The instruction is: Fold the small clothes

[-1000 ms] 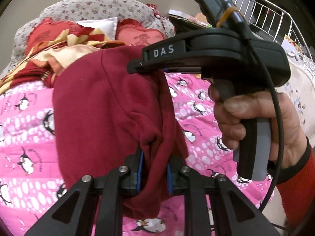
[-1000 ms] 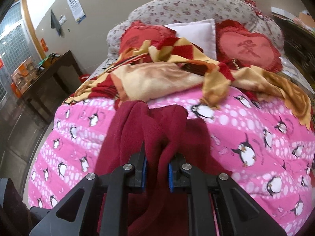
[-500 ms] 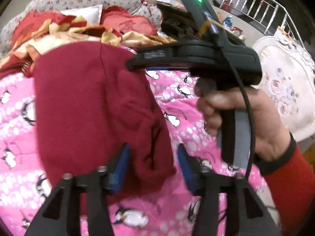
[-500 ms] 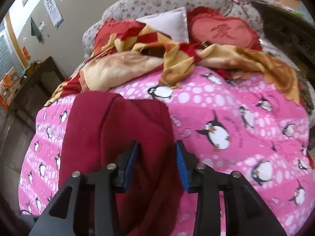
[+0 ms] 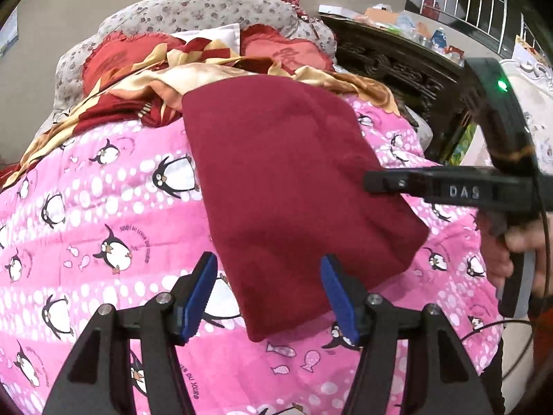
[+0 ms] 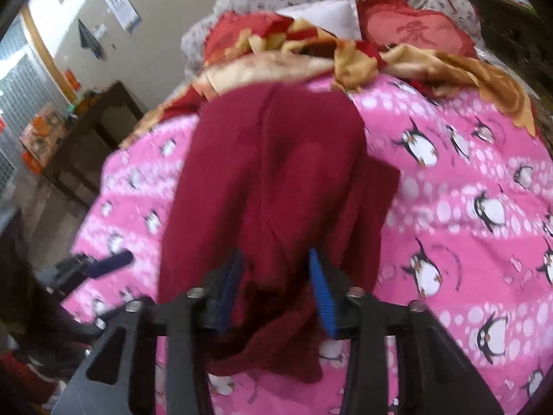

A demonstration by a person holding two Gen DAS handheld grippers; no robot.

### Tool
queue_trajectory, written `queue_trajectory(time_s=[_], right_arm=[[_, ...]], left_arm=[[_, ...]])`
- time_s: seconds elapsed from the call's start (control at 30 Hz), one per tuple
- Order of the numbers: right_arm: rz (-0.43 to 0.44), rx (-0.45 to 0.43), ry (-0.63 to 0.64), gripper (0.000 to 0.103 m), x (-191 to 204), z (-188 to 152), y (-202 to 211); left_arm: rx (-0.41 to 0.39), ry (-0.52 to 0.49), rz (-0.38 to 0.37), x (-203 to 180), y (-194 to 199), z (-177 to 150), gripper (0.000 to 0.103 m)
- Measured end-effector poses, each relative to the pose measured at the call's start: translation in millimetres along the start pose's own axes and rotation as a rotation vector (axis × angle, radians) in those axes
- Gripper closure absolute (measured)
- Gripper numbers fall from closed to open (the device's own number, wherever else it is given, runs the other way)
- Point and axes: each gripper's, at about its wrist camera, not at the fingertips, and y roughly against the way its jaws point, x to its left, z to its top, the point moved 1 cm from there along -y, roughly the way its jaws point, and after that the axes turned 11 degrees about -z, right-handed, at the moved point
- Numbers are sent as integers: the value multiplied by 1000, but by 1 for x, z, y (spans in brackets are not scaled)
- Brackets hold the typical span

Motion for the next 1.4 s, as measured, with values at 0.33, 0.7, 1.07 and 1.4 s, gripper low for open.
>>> queue_trajectory(time_s=[0.33,0.7,1.07,1.4], right_arm=[[-16,-7,-91,75,-29,-35,-14],[17,-102,-243,13,-55,-8,-15],[155,-61,-291,12,-67,-4,-57],[202,-68,-295,44,-60,-2,-56]], left_arm=[[-6,127,-7,21,-15,4,34],[-36,228,-76,46,-33,25,20],[-28,216,-102,49,-63,33,13],[-20,203,-114,41,-70,34,27]])
